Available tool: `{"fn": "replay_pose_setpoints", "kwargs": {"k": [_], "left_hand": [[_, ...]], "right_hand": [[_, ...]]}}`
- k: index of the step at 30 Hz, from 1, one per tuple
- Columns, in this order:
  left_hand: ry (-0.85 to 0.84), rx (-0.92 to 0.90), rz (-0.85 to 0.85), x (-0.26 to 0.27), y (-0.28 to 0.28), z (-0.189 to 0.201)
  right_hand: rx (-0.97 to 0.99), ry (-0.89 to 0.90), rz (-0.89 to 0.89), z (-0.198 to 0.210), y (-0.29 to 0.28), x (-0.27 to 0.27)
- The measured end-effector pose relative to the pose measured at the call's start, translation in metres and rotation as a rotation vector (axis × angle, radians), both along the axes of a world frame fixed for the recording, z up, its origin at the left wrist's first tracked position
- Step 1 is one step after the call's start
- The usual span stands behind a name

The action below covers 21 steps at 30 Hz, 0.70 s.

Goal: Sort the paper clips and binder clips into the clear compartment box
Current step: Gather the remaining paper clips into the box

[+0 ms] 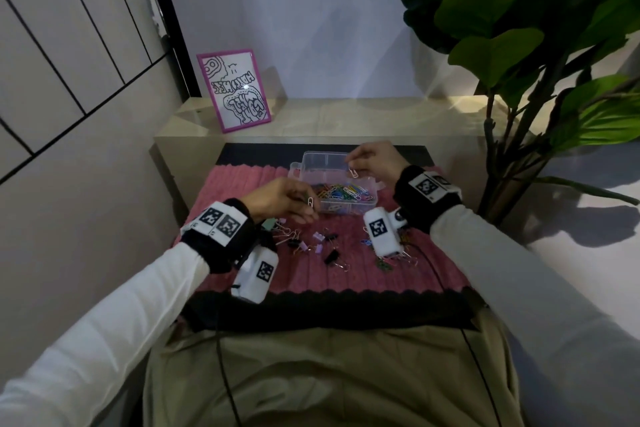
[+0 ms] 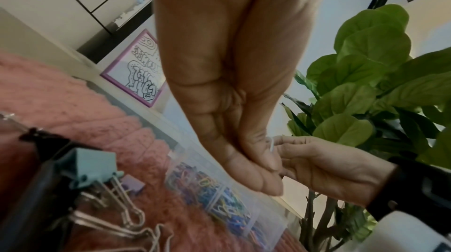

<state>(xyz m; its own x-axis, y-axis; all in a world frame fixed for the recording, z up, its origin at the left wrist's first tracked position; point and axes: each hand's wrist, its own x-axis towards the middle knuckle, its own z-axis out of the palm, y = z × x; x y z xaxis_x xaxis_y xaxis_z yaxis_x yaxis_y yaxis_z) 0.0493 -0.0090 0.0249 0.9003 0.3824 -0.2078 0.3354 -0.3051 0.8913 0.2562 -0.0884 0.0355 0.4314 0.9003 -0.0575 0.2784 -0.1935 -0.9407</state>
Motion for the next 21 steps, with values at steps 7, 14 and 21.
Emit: {"fn": "replay_pose_setpoints", "kwargs": {"k": [7, 14, 21], "left_hand": [[0.003, -0.026, 0.026, -0.005, 0.004, -0.004], [0.028, 0.137, 0.109, 0.027, 0.023, 0.005], [0.167, 0.504, 0.139, 0.064, 0.033, -0.001]], "right_hand": [[-0.105, -0.535, 0.098, -0.008, -0.015, -0.003], [-0.049, -0.772, 0.339, -0.006, -0.07, 0.01], [-0.15, -0.813, 0.488, -0.023, -0.078, -0.009]]}}
